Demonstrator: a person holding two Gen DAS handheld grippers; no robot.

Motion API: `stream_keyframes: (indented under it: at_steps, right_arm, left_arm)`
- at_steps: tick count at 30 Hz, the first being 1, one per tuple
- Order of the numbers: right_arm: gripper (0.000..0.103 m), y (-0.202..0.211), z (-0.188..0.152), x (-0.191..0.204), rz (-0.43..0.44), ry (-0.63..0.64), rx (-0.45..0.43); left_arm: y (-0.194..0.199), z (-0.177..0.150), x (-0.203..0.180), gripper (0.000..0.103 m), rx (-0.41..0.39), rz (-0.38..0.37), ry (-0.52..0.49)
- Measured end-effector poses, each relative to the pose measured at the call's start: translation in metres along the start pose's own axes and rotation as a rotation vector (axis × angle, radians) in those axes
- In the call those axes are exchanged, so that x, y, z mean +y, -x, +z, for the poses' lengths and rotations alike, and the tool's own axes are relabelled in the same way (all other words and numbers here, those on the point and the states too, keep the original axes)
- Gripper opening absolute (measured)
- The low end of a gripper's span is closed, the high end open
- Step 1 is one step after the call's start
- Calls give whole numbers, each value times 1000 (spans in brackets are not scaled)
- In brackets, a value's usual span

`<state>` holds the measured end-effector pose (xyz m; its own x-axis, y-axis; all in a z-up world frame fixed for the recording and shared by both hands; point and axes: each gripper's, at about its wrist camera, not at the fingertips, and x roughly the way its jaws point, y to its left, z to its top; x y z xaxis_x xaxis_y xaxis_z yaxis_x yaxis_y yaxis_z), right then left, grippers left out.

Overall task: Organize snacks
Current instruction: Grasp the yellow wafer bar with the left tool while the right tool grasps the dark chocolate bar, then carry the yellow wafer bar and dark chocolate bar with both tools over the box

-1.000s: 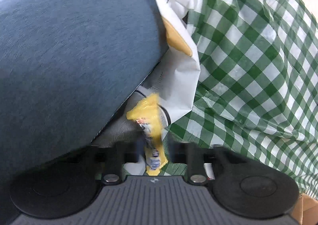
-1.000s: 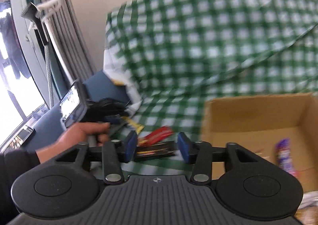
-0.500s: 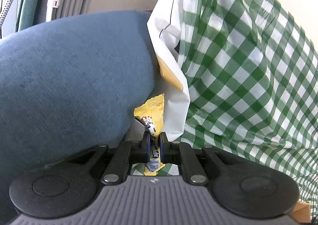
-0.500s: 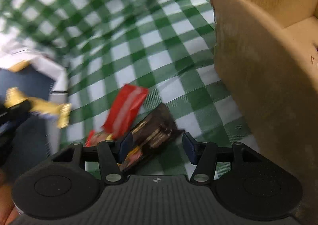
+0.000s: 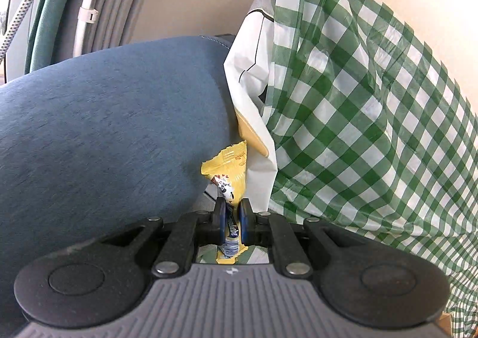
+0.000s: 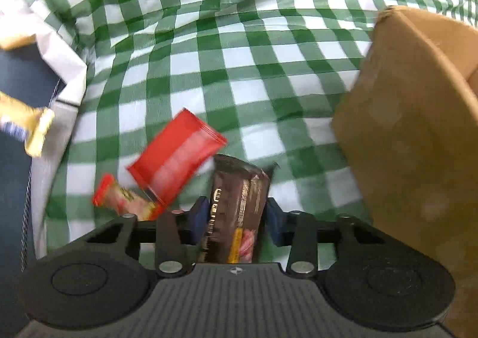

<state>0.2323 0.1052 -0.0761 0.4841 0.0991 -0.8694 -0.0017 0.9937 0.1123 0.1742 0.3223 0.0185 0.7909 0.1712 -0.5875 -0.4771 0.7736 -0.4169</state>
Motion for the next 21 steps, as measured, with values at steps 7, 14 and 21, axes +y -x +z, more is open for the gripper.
stream_keyframes:
  at_steps: [7,14,21]
  right_arm:
    - [41,57,-27,-27,112,117,-23]
    - [41,152,-66,-65,354,299,-95]
    - [41,223,-87,-123,491,374,-262]
  left_arm:
    - [20,-24,0,9,81,-10,-14]
    - [66,-52,-15,9,214,-61,-83]
    - [134,-82,-39,9,181,-151,-223]
